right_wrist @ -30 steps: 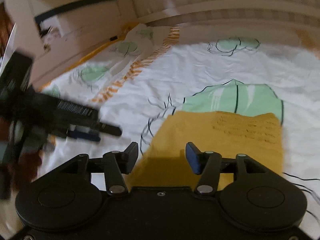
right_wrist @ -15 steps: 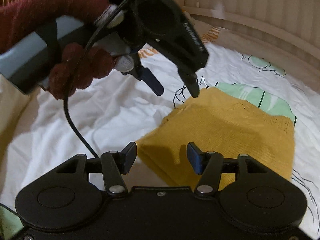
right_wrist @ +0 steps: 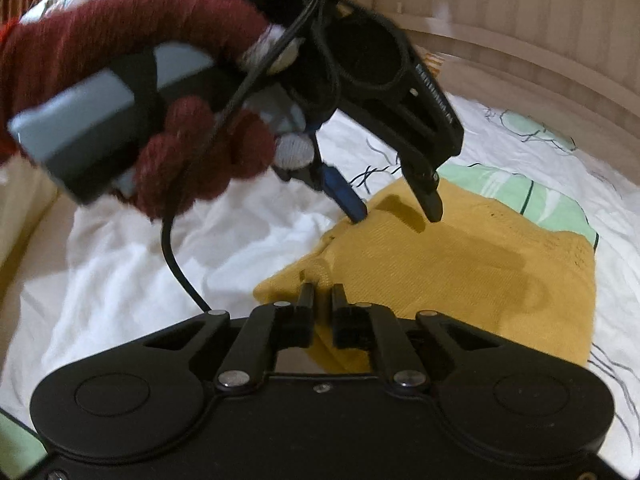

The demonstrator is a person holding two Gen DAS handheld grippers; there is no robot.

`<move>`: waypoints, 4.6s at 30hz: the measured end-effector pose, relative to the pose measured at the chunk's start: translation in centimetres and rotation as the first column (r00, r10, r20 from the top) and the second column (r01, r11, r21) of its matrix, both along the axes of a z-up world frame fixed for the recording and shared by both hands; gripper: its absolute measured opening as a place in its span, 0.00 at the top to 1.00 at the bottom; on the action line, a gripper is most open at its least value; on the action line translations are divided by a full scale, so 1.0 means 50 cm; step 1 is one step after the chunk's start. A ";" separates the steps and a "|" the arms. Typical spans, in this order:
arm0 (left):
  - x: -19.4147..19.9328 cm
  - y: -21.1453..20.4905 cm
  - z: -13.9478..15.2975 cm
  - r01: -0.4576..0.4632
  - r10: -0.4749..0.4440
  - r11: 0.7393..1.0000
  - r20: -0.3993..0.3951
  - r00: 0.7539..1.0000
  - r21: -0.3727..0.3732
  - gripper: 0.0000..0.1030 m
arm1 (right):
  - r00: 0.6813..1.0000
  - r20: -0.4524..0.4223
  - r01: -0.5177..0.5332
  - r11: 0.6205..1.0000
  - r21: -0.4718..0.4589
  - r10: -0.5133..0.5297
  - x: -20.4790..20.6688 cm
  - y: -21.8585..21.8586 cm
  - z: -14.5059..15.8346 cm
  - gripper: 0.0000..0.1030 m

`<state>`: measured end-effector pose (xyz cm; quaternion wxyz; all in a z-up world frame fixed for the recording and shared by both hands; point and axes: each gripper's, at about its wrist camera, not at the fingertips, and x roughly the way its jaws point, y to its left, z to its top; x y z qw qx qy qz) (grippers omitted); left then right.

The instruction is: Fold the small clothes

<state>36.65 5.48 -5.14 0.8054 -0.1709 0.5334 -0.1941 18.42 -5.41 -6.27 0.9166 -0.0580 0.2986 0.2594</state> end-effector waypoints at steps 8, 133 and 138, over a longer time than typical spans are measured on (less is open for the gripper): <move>-0.008 -0.001 0.026 -0.016 0.016 1.000 0.049 0.999 -0.013 0.46 | 0.999 -0.016 0.032 0.997 0.069 -0.031 -0.014 -0.015 0.010 0.88; -0.088 -0.002 -0.078 0.060 -0.069 0.991 -0.072 0.995 -0.122 0.27 | 0.868 -0.475 0.416 0.732 0.539 -0.144 0.267 -0.384 -0.122 0.17; -0.083 -0.001 -0.092 0.043 -0.066 0.980 -0.112 0.992 -0.196 0.84 | 0.872 -0.474 0.400 0.742 0.539 -0.126 0.277 -0.377 -0.121 0.23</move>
